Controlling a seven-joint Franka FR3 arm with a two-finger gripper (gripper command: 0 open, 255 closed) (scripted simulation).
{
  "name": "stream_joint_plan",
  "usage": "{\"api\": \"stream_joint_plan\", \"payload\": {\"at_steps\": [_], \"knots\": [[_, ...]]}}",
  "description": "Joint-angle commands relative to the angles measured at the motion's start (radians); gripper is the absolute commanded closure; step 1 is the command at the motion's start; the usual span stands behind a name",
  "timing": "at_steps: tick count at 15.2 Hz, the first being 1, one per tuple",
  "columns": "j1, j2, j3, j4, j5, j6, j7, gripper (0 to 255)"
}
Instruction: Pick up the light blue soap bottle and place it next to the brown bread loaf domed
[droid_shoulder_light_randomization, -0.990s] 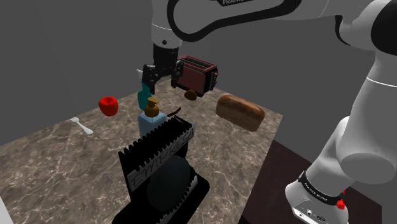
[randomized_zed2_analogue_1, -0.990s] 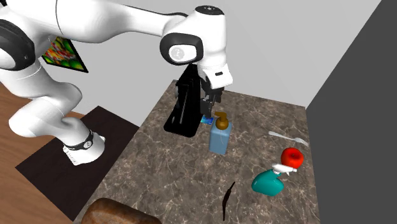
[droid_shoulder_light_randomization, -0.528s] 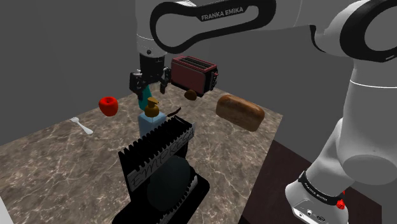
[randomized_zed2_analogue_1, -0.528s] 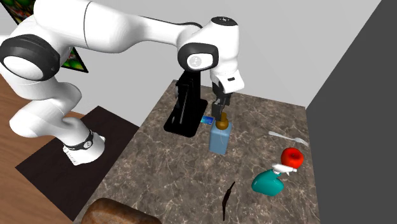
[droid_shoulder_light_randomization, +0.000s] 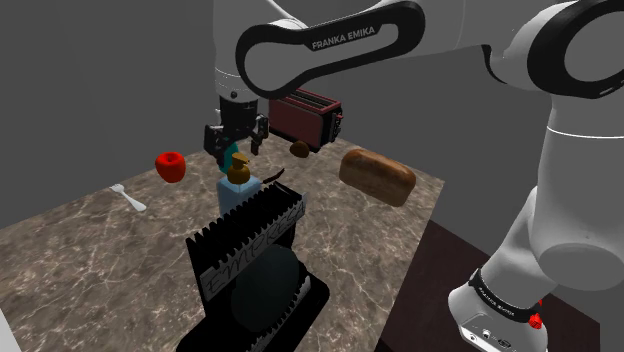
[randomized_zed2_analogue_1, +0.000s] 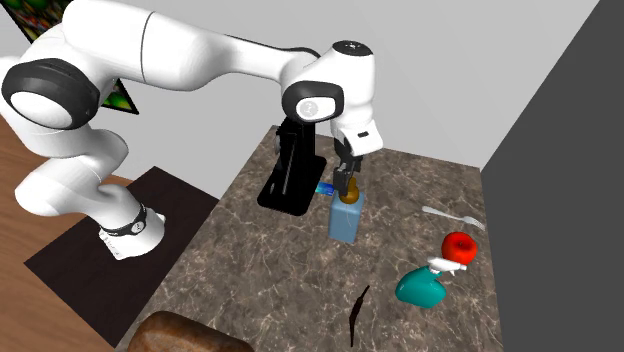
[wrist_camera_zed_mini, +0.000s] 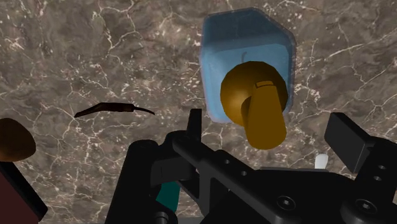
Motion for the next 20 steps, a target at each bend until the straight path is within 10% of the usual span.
{"api": "stream_joint_plan", "payload": {"at_steps": [1, 3, 4, 20], "knots": [[0.000, 0.000, 0.000, 0.000, 0.000, 0.001, 0.000, 0], [0.000, 0.000, 0.000, 0.000, 0.000, 0.001, 0.000, 0], [0.000, 0.000, 0.000, 0.000, 0.000, 0.001, 0.000, 255], [0.002, -0.015, 0.005, 0.073, 0.010, -0.086, -0.010, 255]]}}
